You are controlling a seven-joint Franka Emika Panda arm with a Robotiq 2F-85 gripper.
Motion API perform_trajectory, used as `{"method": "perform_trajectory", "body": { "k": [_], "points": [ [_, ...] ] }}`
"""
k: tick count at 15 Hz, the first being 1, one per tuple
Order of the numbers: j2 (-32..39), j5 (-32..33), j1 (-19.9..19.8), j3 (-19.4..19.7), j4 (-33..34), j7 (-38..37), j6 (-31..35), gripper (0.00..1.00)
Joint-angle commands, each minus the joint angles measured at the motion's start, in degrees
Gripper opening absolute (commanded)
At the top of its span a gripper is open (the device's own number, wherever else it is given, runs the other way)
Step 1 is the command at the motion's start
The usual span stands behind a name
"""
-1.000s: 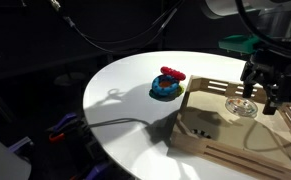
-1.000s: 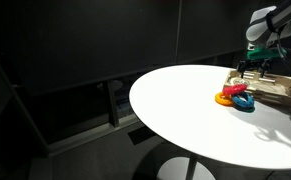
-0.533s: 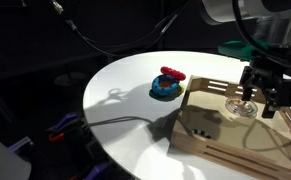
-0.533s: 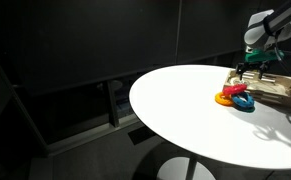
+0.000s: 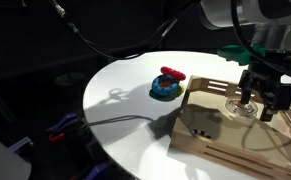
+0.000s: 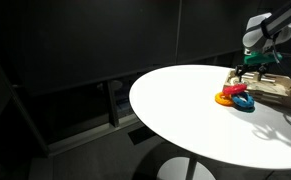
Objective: Take the clear ring off of the tray
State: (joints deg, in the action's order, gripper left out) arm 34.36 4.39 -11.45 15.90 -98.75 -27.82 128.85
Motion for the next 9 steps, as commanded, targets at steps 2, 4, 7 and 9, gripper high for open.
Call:
{"method": "perform_trajectory", "body": {
  "k": [2,4,7,9],
  "points": [
    [1.5,-0.8,0.4,0.8,1.9,-0.6,0.1,0.93],
    [1.7,-0.8,0.4,0.9,2.1,-0.7,0.1,0.81],
    [2.0,-1.1,0.2,1.0,2.3,-0.8,0.0,0.71],
    [2.1,-1.3,0.1,0.9,2.4,-0.7,0.0,0.71]
  ]
}}
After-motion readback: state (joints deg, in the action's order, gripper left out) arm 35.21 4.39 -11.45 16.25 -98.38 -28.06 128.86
